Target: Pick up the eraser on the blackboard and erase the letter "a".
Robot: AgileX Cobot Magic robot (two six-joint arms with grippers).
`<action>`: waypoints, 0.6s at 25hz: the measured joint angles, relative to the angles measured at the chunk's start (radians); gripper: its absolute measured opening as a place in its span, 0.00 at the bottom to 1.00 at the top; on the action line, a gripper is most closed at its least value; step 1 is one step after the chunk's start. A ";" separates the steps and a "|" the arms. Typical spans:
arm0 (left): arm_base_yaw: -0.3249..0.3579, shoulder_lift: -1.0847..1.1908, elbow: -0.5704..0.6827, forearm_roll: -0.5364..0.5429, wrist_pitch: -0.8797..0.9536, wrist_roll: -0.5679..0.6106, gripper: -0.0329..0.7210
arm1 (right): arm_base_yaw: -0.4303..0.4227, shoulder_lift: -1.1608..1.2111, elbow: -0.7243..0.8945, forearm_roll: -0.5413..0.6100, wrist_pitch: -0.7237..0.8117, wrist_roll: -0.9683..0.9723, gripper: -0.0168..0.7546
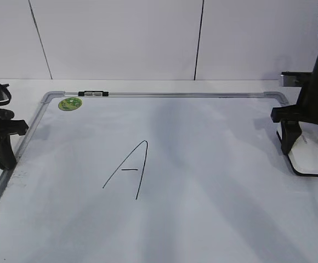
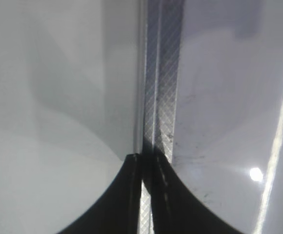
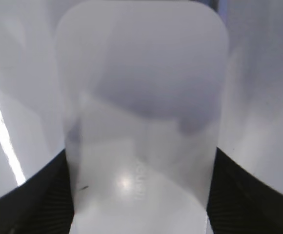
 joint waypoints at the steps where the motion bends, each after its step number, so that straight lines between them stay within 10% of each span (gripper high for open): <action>1: 0.000 0.000 0.000 0.000 0.000 0.000 0.06 | 0.000 0.000 0.000 0.002 0.000 -0.002 0.75; 15: 0.000 0.000 0.000 0.000 0.000 0.000 0.06 | 0.000 0.000 0.000 0.006 -0.003 -0.004 0.75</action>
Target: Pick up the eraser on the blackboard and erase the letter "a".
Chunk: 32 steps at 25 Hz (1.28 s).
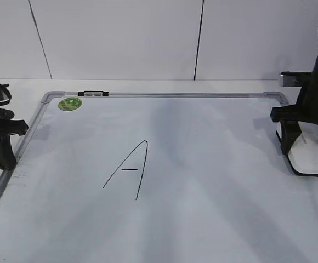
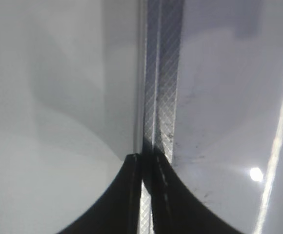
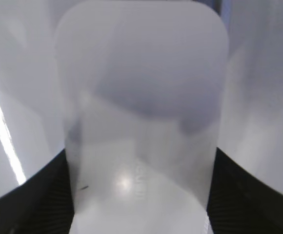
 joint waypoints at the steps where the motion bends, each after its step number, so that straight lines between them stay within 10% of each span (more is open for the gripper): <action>1: 0.000 0.000 0.000 0.000 0.000 0.000 0.06 | 0.000 0.002 0.000 0.000 0.000 0.000 0.75; 32: 0.000 0.000 0.000 -0.007 -0.003 0.002 0.06 | -0.001 0.009 0.000 0.002 -0.001 -0.020 0.82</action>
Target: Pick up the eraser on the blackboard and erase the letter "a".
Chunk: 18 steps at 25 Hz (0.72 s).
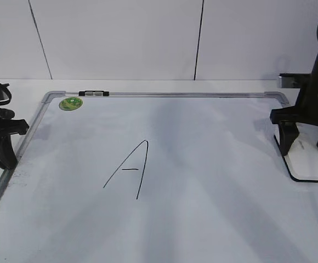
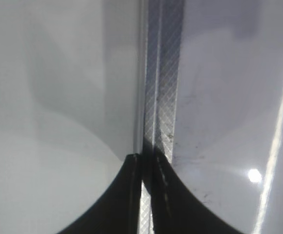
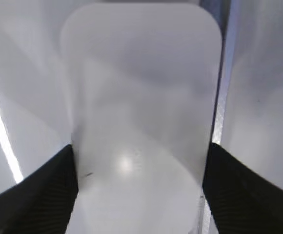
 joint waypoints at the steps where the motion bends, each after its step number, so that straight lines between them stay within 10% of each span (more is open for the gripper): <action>1: 0.000 0.000 0.000 0.000 -0.001 0.000 0.06 | 0.000 0.000 0.000 0.000 0.000 -0.002 0.84; 18: 0.000 0.000 0.000 -0.001 -0.003 0.000 0.06 | 0.000 -0.016 -0.064 0.000 0.000 0.025 0.84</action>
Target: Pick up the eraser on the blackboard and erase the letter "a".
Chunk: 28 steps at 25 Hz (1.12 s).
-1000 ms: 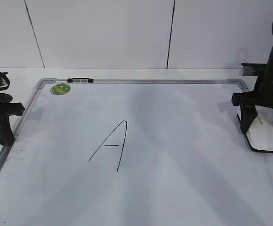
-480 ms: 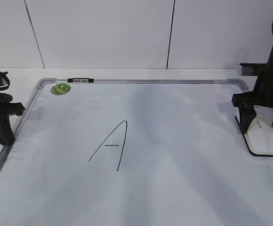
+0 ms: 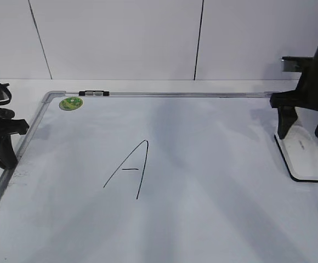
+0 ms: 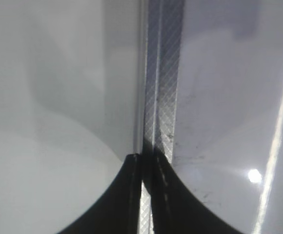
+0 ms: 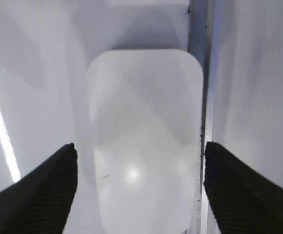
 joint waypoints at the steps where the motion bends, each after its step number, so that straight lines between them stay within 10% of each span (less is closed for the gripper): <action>1: 0.000 0.000 0.000 0.000 0.000 0.000 0.06 | 0.000 -0.008 -0.002 0.000 0.000 0.002 0.84; 22: 0.000 0.000 0.000 0.009 -0.008 0.010 0.08 | 0.000 -0.398 -0.004 0.108 0.015 -0.009 0.79; 28: 0.000 0.001 0.000 0.034 -0.010 0.010 0.26 | 0.000 -0.466 -0.004 0.119 0.029 -0.013 0.79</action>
